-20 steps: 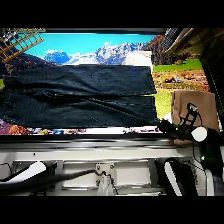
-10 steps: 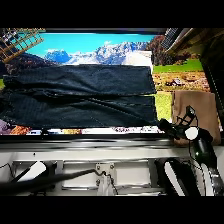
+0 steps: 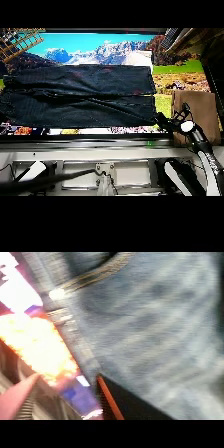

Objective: Fold the clothes and pants, and hang the long-sleeved shirts on hangers.

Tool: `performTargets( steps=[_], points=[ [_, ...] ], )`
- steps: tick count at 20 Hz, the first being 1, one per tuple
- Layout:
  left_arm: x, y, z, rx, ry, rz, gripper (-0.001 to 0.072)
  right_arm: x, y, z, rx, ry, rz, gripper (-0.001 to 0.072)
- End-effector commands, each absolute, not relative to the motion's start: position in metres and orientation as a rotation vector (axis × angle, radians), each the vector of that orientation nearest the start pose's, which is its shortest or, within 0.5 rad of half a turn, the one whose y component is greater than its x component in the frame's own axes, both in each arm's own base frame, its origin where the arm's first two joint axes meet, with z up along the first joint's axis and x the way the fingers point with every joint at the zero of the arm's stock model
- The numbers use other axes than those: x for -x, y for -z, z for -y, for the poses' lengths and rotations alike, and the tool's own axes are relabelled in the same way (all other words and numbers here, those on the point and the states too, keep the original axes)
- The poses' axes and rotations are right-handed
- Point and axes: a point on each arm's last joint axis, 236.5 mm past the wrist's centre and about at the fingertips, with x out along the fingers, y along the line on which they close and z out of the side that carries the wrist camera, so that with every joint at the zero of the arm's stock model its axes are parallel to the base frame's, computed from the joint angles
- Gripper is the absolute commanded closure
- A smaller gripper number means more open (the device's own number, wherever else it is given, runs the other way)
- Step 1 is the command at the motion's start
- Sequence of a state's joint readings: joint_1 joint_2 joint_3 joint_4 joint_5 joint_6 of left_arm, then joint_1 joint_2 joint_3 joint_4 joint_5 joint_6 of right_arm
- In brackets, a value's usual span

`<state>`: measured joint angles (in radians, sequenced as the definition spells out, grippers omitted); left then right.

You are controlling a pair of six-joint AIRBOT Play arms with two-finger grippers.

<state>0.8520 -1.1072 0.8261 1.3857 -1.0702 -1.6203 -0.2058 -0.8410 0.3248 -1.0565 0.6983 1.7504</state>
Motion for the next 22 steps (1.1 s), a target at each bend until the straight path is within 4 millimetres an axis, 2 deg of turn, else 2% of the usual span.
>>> performTargets(
  steps=[1, 3, 6, 11, 19, 20, 22],
  points=[
    [-0.208, 0.054, -0.216, 0.811, -0.737, -1.187, 0.0253, -0.273, 0.076, -0.023, -0.806, 0.186, -1.058, 0.0686],
    [-0.213, 0.058, -0.224, 0.8, -0.75, -1.153, 0.0252, -0.276, 0.063, -0.022, -0.796, 0.169, -1.014, 0.0686],
    [-0.242, 0.057, -0.241, 0.837, -0.756, -1.013, 0.0222, -0.273, 0.051, -0.024, -0.778, 0.146, -0.988, 0.0685],
    [-0.272, 0.069, -0.269, 0.823, -0.753, -0.888, 0.0221, -0.265, 0.056, -0.017, -0.7, 0.155, -1.019, 0.0684],
    [-0.289, 0.099, -0.298, 0.804, -0.767, -0.893, 0.0225, -0.265, 0.057, -0.015, -0.691, 0.162, -1.018, 0.0684],
    [-0.29, 0.103, -0.301, 0.803, -0.772, -0.891, 0.0302, -0.265, 0.056, -0.015, -0.696, 0.164, -1.018, 0.0684],
    [-0.291, 0.11, -0.303, 0.808, -0.776, -0.894, 0.0556, -0.264, 0.057, -0.015, -0.717, 0.176, -1.019, 0.0684]
  ],
)
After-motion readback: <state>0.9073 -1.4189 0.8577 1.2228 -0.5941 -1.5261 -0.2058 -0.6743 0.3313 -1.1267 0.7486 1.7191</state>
